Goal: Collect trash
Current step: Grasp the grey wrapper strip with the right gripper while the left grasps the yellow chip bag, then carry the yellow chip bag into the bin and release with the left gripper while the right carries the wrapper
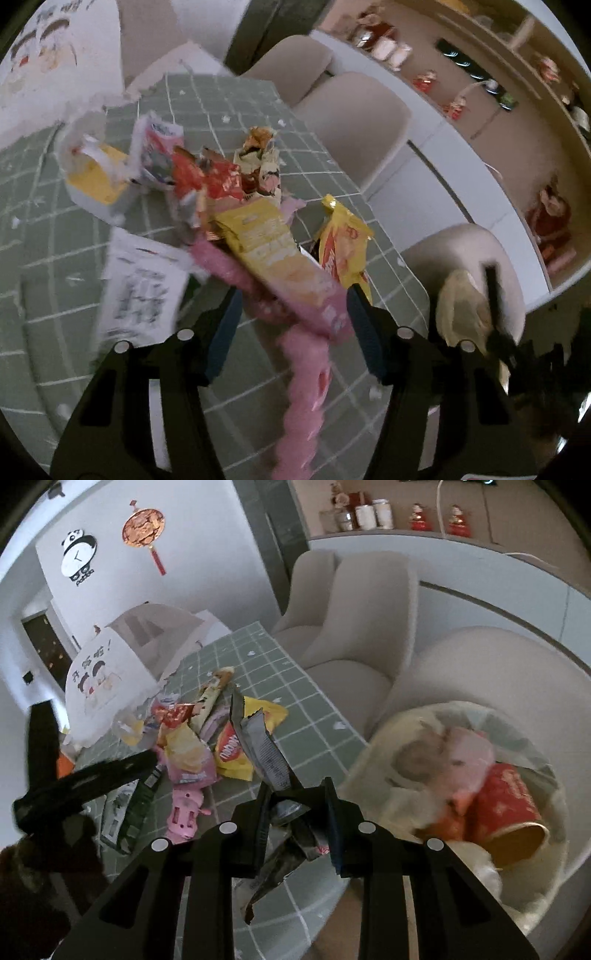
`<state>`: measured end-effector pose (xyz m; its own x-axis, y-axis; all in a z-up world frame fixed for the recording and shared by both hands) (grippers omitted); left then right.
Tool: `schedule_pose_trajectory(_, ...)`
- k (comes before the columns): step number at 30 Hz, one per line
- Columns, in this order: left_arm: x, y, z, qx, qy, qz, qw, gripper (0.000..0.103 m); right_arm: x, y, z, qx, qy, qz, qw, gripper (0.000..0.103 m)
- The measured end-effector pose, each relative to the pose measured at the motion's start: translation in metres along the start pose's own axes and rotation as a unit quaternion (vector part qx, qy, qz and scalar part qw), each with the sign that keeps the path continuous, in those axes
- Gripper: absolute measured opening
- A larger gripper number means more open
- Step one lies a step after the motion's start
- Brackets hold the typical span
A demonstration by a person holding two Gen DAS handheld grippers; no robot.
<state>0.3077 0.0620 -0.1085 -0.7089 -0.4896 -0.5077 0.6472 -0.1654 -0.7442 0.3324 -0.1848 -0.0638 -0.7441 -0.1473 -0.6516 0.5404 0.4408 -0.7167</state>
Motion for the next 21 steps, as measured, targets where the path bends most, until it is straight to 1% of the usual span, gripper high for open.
schedule_pose_trajectory(3,-0.005,0.025,-0.002,-0.024,-0.040,-0.020,0.9987,0.046,0.004,-0.009,0.005,0.003,0.002,0.000,1.000,0.026)
schedule_pose_trajectory(5,-0.004,0.036,-0.002,-0.027,-0.058,-0.031,0.9975,0.039,0.007,-0.016,0.004,0.006,0.000,0.003,1.000,0.026)
schedule_pose_trajectory(7,-0.002,0.040,0.001,-0.033,-0.053,-0.031,0.9976,0.019,0.010,-0.024,0.002,0.012,-0.004,0.011,1.000,0.026)
schedule_pose_trajectory(9,-0.003,0.037,0.006,-0.027,-0.037,-0.030,0.9985,0.010,0.012,-0.033,0.002,0.014,0.000,0.017,1.000,0.026)
schedule_pose_trajectory(12,-0.005,0.020,0.012,-0.020,-0.012,-0.018,0.9996,0.006,0.014,-0.041,-0.002,0.015,0.006,0.023,1.000,0.026)
schedule_pose_trajectory(15,-0.008,-0.009,0.020,-0.016,0.025,-0.004,0.9996,0.006,0.013,-0.054,-0.011,0.013,0.010,0.036,0.999,0.026)
schedule_pose_trajectory(21,-0.016,-0.077,0.044,-0.006,0.097,0.031,0.9948,0.006,0.000,-0.086,-0.030,0.015,-0.004,0.077,0.997,0.026)
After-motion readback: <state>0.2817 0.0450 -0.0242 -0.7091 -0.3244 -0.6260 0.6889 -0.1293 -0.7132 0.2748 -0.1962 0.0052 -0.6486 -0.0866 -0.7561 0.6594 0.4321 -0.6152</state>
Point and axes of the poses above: each gripper's, at about its wrist camera, not at the fingertips, and y roughly the way its jaws point, z to its right, x to its underside, the point moved 5 cm from there along y, roughly the way its jaws point, and after that the axes turned 1 degree about x, right-handed, at the moved point
